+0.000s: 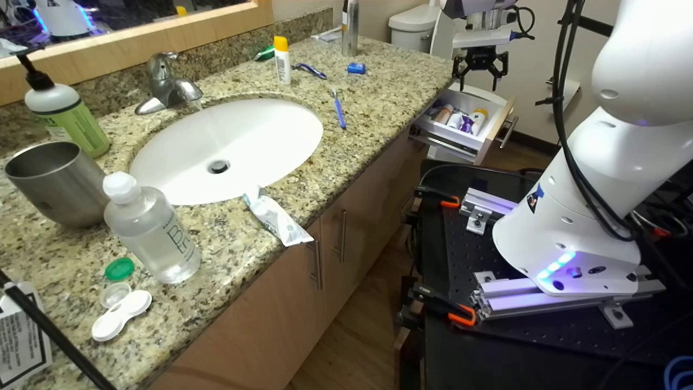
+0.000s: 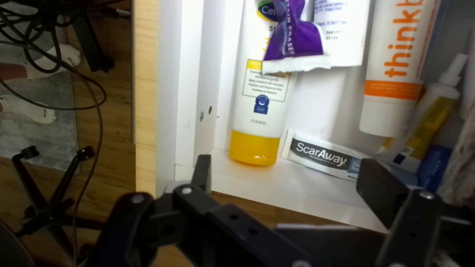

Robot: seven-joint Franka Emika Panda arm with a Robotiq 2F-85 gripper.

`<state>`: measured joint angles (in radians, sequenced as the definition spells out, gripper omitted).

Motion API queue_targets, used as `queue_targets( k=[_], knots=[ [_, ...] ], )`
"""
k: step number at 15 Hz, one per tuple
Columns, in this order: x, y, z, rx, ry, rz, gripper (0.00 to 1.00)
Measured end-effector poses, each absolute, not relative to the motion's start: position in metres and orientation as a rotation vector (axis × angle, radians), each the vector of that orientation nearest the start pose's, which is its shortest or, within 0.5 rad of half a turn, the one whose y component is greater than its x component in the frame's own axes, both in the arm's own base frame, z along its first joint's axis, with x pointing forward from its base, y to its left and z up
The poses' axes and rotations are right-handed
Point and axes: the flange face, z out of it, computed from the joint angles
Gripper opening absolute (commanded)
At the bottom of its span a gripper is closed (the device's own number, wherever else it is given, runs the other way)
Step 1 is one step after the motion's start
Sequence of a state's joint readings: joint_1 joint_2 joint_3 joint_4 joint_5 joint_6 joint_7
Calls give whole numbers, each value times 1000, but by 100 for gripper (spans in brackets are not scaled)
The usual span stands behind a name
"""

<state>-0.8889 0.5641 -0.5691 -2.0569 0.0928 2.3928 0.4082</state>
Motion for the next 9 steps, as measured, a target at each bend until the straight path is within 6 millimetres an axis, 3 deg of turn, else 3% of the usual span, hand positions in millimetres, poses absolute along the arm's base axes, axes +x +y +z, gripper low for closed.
queue_targets(
  k=[4,9],
  knots=[
    [63,-575,187,-1904,2657,413,100],
    [58,-571,170,-1911,2654,478,100]
  ],
)
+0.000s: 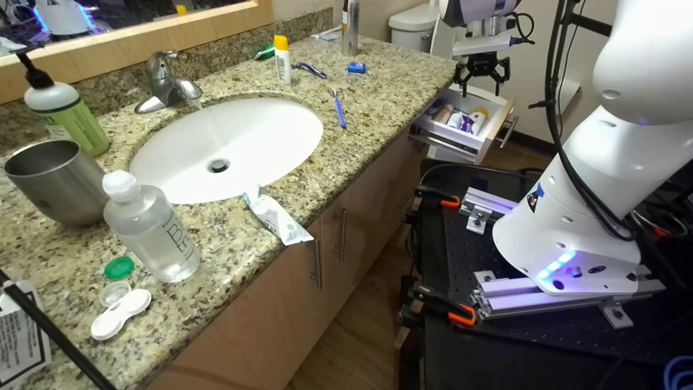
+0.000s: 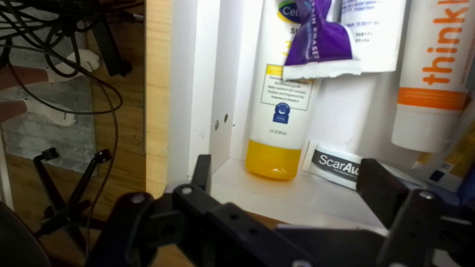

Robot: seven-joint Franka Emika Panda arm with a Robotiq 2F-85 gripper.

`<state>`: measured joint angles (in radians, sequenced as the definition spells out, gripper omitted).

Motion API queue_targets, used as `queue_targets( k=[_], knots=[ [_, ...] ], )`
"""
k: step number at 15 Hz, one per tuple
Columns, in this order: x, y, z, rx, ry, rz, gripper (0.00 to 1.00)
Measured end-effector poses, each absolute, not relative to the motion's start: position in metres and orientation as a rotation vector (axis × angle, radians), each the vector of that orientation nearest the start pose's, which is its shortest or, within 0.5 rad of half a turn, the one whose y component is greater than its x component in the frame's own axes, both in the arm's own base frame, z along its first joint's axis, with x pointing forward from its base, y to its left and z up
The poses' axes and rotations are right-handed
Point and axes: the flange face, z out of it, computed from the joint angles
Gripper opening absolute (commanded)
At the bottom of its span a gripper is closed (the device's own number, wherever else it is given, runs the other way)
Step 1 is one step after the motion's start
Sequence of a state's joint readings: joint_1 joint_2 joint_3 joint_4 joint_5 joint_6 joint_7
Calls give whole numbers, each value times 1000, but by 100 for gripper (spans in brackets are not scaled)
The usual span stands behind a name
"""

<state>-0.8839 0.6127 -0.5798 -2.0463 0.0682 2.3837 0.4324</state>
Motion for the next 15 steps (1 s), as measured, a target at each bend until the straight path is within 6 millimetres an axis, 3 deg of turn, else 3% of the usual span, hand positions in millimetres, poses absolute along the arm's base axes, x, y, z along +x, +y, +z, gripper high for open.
queue_targets(
  k=[9,15],
  knots=[
    [60,-571,158,-1911,2654,517,100],
    [65,-577,100,-1863,2702,703,100]
  ],
)
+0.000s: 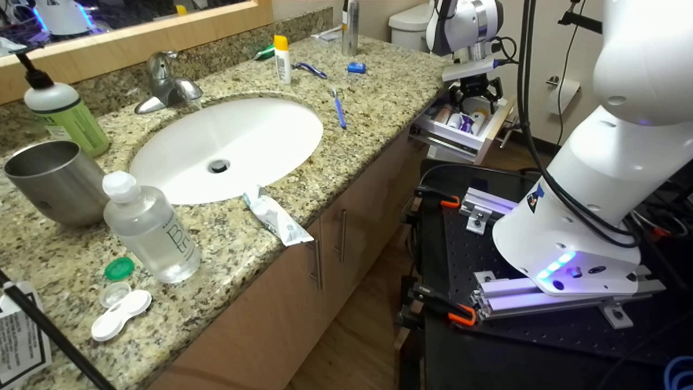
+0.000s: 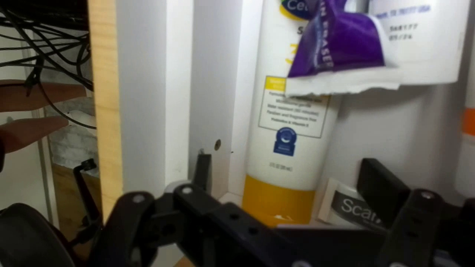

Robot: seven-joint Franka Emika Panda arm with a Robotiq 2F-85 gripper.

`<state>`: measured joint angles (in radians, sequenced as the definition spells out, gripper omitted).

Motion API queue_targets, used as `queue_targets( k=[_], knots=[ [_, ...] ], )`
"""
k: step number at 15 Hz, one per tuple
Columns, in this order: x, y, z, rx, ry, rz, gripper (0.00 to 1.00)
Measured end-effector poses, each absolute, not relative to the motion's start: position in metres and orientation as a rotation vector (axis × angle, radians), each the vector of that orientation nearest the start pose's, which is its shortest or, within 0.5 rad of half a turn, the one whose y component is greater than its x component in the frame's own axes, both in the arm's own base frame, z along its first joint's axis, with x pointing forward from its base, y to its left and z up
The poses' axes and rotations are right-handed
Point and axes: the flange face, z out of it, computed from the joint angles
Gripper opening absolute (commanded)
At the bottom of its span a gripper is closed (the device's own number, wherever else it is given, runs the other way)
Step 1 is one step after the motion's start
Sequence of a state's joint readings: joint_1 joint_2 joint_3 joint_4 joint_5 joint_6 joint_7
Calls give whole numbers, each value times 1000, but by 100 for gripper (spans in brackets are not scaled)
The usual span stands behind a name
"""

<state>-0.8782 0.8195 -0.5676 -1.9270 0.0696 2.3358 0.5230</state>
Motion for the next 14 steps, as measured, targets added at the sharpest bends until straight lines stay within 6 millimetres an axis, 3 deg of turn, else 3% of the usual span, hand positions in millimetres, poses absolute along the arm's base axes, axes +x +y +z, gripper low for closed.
queue_targets(
  k=[4,5,7,14],
  knots=[
    [74,-585,99,-1858,2705,738,99],
    [75,-585,100,-1859,2705,737,75],
    [75,-585,100,-1861,2705,737,69],
    [74,-587,103,-1866,2713,735,21]
  ],
)
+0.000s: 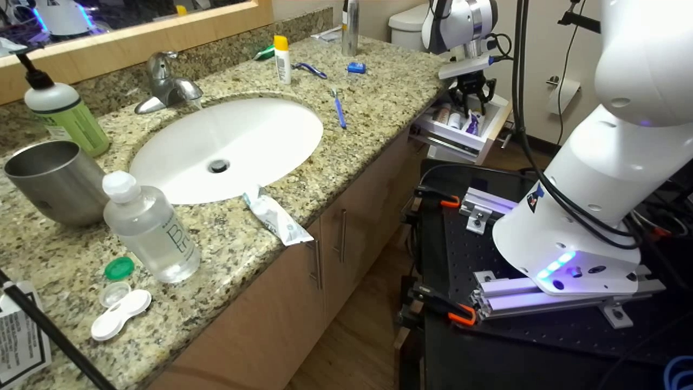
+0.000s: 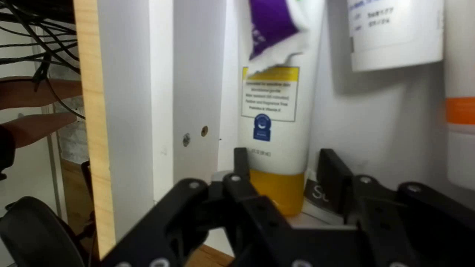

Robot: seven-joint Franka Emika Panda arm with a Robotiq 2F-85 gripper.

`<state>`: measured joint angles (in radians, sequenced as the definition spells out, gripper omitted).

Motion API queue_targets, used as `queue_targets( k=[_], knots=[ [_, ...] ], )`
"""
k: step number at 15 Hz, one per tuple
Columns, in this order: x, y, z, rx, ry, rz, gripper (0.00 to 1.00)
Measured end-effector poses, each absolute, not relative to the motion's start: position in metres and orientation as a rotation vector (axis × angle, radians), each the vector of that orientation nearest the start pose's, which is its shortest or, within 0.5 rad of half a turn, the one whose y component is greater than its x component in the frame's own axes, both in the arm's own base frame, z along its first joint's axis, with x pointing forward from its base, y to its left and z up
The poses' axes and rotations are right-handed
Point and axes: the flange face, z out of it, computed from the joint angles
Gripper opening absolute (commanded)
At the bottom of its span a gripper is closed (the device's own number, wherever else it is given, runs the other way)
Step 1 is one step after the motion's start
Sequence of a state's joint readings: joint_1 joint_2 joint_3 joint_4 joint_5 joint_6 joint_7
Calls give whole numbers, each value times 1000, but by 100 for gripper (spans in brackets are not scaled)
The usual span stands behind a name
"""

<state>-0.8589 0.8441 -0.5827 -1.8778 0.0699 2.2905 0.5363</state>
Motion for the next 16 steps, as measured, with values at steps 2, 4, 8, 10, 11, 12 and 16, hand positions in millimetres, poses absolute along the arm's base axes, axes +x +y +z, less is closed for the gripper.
queue_targets(
  k=[2,4,8,10,11,12,16],
  knots=[
    [70,-588,105,-1861,2721,740,13],
    [68,-587,105,-1863,2721,746,11],
    [63,-582,110,-1937,2689,789,5],
    [57,-574,119,-2022,2668,784,0],
    [52,-567,125,-2081,2653,775,0],
    [45,-562,131,-2138,2641,763,0],
    [21,-544,158,-2279,2586,735,28]
  ],
)
